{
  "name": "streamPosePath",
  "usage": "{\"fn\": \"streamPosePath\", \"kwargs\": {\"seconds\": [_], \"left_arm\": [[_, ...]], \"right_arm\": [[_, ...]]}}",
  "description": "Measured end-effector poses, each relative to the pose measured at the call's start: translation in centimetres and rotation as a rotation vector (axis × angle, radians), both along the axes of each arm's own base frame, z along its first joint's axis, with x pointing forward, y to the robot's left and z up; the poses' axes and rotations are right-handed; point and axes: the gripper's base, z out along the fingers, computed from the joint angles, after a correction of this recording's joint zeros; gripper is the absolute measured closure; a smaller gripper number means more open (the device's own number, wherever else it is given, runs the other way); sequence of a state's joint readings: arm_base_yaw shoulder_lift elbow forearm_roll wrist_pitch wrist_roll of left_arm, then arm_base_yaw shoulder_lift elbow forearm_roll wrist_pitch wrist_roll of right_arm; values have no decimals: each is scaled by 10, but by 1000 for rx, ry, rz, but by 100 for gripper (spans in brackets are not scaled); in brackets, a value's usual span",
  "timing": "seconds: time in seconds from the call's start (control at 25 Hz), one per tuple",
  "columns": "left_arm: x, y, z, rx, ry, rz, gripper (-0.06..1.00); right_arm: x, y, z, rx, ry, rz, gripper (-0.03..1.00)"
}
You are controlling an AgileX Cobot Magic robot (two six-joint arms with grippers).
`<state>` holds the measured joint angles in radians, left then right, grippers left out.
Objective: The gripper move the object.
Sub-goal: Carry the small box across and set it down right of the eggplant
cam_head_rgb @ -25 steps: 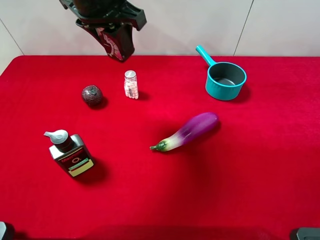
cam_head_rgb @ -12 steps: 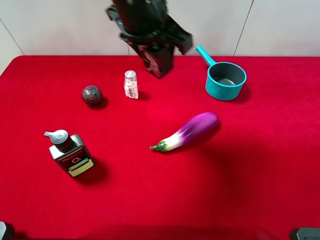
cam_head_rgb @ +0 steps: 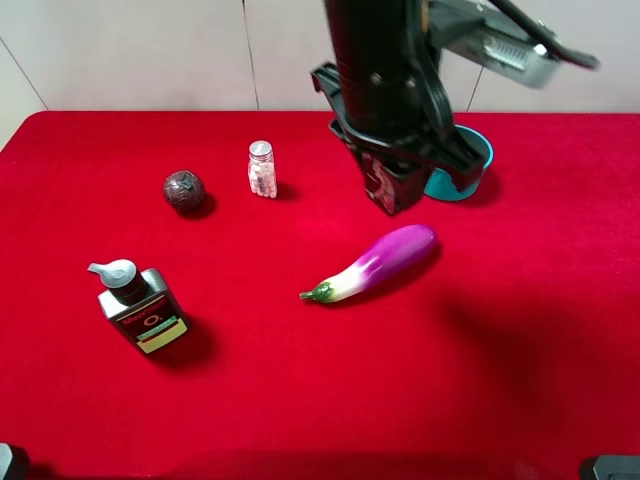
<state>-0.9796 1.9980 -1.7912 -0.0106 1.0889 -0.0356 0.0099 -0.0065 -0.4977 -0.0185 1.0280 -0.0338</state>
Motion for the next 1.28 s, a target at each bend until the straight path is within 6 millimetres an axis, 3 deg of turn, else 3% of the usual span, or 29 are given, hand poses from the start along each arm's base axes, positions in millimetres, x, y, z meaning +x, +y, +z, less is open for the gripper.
{"fn": "streamPosePath", "kwargs": {"seconds": [0.64,1.28], "left_arm": [[-44,-50,-37,18,44,-121,50],[-47,-62,-56,-6,58,-126,50]], "right_arm": [[0,0,0,0,0,0,27],[0,0,0,0,0,0,27]]}}
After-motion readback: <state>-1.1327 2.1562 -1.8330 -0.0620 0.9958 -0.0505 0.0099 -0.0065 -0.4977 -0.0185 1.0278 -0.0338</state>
